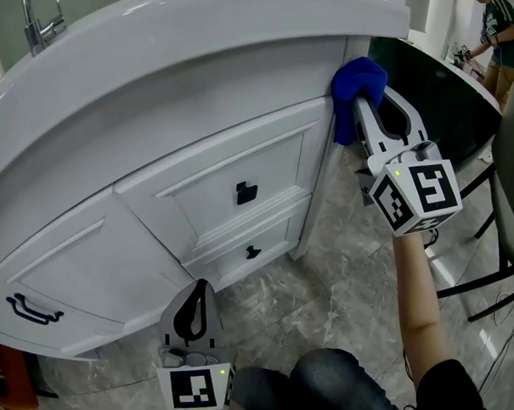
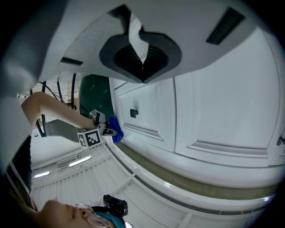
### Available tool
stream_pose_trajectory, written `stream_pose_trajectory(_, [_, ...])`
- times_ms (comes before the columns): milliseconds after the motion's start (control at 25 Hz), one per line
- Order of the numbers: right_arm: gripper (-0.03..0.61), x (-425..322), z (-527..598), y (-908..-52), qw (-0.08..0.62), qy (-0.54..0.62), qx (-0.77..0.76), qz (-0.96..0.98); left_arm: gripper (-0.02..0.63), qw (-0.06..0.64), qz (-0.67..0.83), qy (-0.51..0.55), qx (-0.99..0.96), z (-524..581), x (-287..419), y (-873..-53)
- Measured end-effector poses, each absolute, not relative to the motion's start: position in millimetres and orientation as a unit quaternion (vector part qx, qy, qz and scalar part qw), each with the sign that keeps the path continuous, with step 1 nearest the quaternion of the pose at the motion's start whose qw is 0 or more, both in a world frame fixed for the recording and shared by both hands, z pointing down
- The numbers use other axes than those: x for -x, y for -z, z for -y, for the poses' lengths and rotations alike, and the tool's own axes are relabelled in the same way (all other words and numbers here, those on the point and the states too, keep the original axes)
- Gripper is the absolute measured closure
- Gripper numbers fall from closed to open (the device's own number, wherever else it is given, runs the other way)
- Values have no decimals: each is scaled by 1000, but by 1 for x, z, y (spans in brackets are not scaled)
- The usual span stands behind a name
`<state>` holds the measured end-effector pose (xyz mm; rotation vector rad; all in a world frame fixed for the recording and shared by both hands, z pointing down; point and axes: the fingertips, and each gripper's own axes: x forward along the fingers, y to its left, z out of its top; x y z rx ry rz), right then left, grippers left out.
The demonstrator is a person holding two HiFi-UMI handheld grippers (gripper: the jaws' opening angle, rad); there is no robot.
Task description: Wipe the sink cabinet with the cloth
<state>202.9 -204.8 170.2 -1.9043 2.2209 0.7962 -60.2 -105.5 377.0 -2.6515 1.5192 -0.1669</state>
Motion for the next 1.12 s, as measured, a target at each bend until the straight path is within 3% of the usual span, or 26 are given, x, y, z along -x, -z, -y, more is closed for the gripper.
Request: stream_pose_trajectory(1120, [522,-204,208,-227,31,-233,618,-750,609,38,-499,56,864,106,56,-377])
